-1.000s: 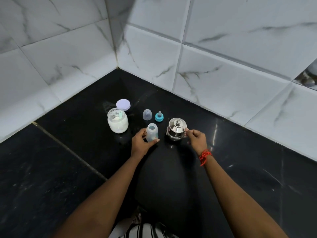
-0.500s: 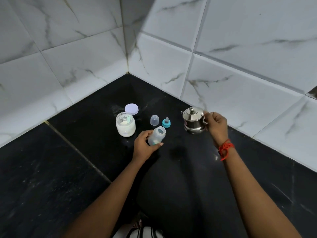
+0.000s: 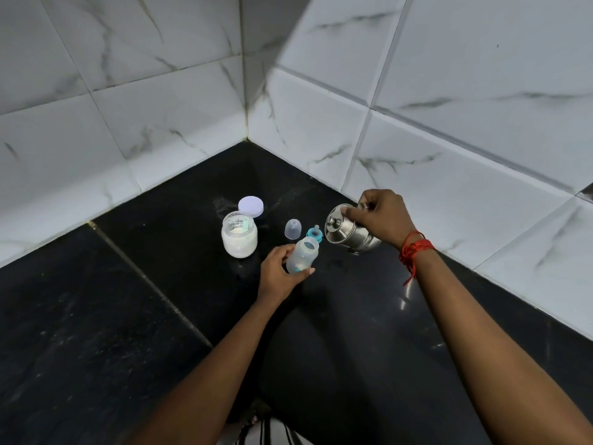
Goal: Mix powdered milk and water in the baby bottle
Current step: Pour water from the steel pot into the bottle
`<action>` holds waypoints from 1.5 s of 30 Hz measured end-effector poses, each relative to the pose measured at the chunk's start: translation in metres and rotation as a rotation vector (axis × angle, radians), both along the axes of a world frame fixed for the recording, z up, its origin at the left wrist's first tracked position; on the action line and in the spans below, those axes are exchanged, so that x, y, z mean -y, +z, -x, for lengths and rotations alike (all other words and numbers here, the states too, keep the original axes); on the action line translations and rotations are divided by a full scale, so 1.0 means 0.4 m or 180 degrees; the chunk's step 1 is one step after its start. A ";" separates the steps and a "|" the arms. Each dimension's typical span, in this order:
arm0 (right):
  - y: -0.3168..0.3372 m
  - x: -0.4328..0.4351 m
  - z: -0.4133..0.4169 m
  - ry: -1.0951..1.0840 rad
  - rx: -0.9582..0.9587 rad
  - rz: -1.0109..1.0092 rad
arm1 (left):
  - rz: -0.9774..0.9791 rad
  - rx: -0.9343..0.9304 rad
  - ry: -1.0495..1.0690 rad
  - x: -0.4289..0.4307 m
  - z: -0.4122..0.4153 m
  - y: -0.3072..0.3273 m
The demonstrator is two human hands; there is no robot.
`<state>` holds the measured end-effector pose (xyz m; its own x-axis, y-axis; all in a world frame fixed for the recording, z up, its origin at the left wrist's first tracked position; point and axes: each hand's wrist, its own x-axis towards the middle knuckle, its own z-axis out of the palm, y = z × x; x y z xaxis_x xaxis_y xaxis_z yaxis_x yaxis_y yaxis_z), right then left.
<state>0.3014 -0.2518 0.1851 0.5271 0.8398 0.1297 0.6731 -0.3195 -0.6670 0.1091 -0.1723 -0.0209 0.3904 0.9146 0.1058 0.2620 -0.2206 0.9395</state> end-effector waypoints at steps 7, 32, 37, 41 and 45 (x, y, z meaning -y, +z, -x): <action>-0.004 -0.018 0.042 0.0291 0.0569 0.0261 | -0.0025 0.0089 0.0004 -0.002 -0.002 0.010; 0.047 -0.059 0.094 0.0479 0.1270 0.0478 | 0.0156 0.0053 -0.0014 0.002 -0.007 -0.017; 0.051 -0.061 0.092 0.0415 0.1274 0.0437 | 0.0154 0.0008 -0.0055 0.005 -0.004 -0.013; 0.053 -0.061 0.091 0.0341 0.1276 0.0446 | 0.0133 -0.0022 -0.0045 0.000 0.000 -0.012; 0.050 -0.057 0.087 0.0305 0.1266 0.0468 | 0.0057 -0.0067 -0.0012 -0.010 0.002 -0.009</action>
